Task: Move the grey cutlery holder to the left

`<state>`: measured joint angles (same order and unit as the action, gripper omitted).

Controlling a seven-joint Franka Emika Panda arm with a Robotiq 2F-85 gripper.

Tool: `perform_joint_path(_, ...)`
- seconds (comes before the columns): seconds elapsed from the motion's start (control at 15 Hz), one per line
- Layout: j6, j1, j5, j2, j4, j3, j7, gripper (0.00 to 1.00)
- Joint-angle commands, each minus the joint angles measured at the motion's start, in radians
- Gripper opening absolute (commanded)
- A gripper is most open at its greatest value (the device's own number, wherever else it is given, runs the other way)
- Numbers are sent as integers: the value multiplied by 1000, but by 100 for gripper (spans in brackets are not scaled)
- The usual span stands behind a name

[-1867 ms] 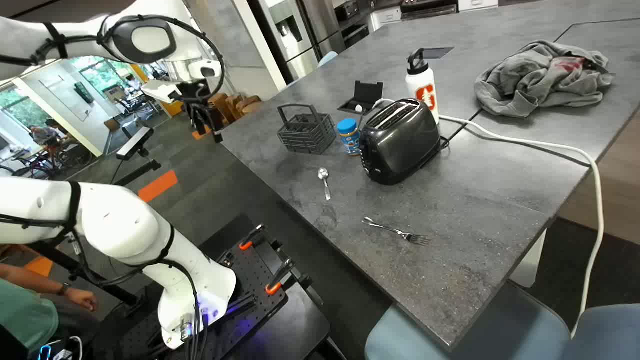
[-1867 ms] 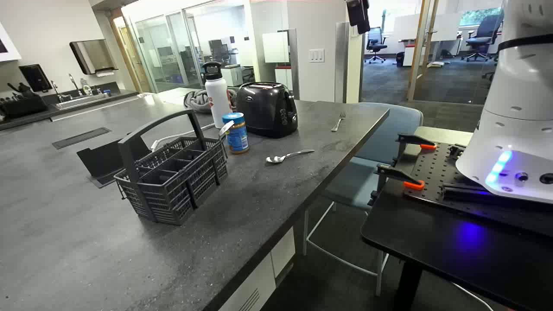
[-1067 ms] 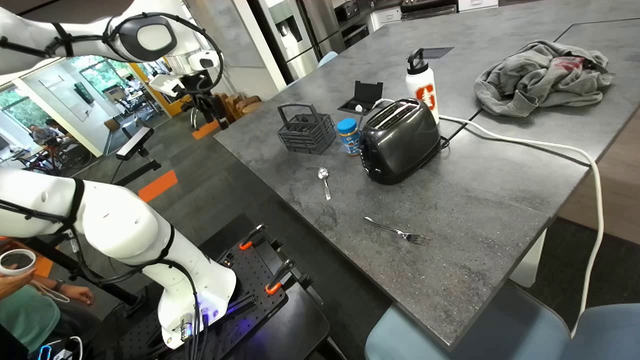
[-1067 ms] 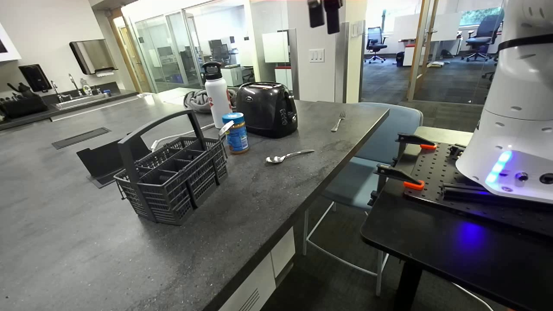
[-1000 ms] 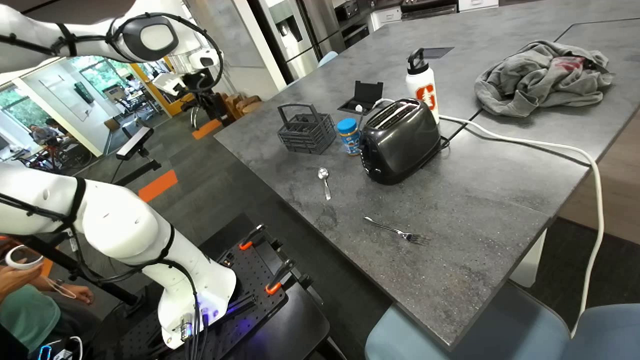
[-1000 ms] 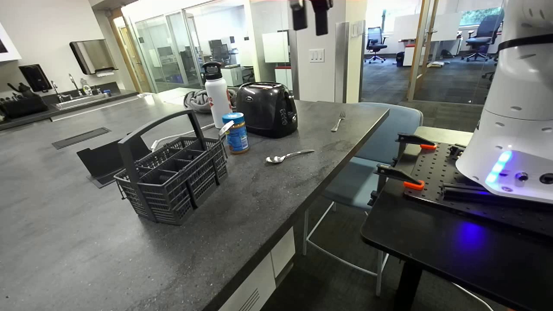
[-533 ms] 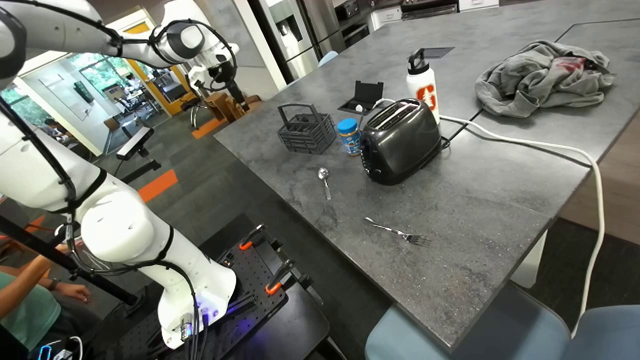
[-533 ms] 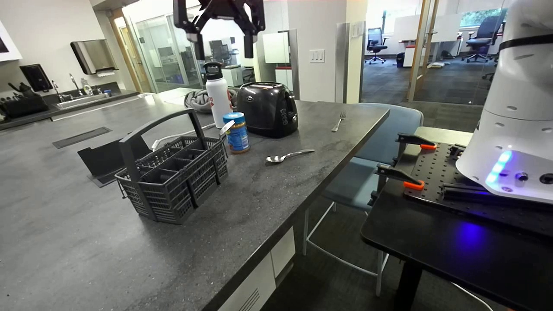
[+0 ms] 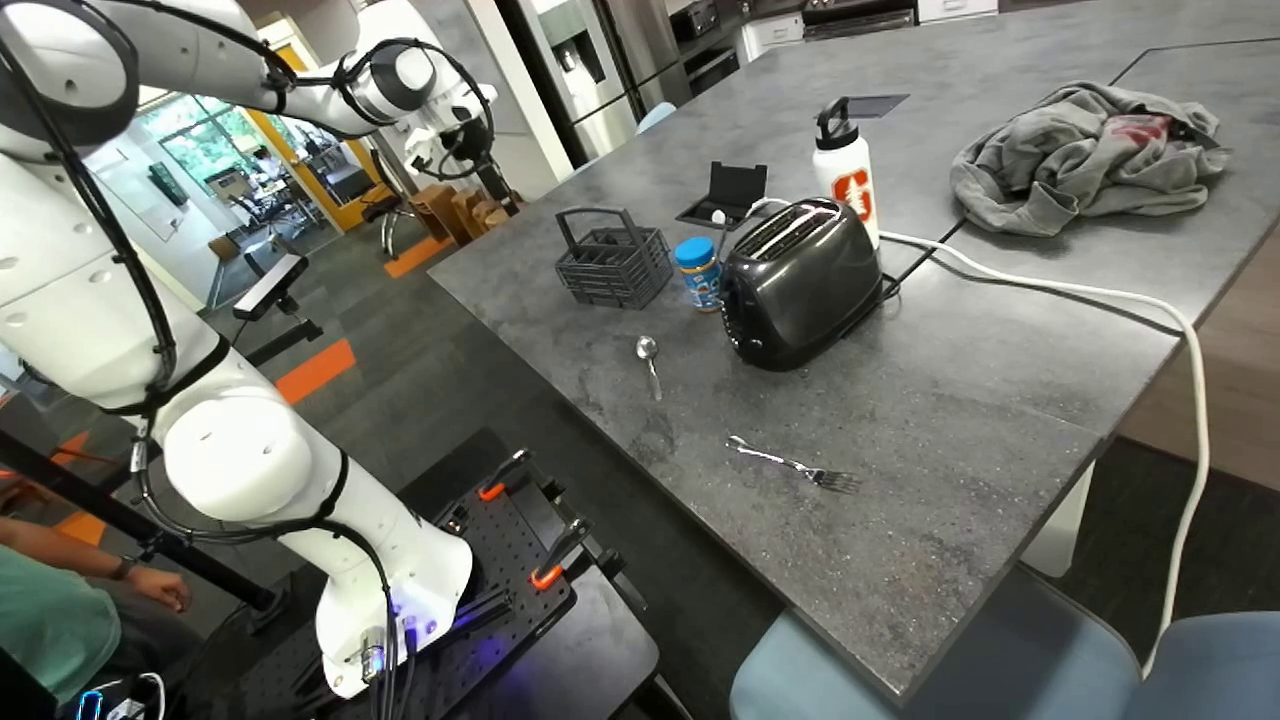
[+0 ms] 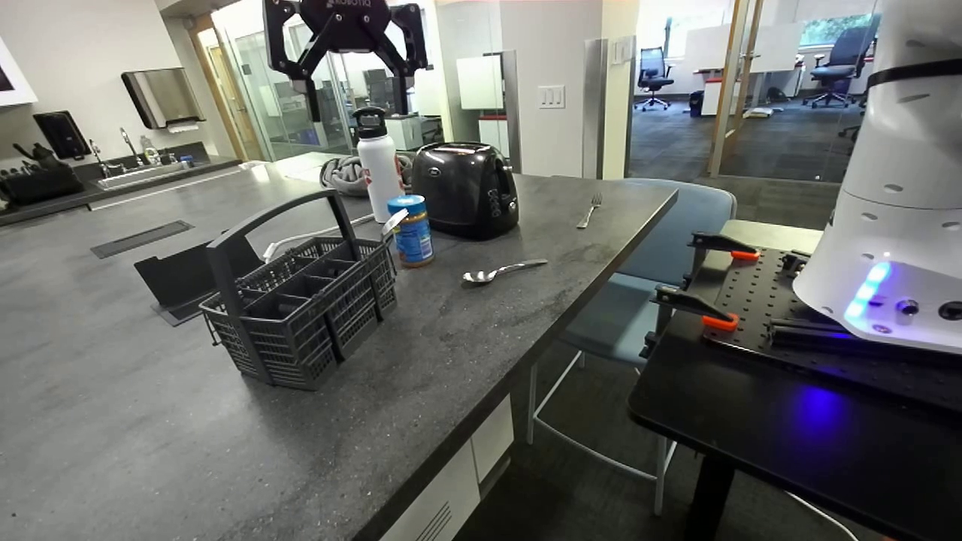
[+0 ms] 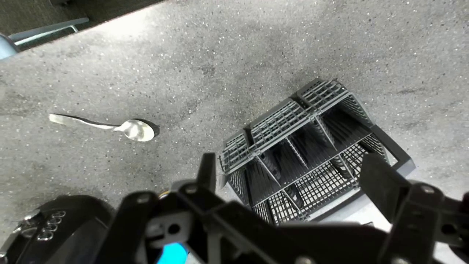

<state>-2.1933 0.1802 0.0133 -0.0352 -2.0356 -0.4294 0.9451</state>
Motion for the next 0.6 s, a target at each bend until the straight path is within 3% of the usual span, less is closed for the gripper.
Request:
perform_joint_path(0.0, 3, 50, -2, 2, 3, 51, -2, 100)
perform_joint_path(0.13, 10, 76, 10, -45, 58, 62, 110, 100)
perform_joint_path(0.53, 189, 207, 265, -250, 313, 122, 586, 100)
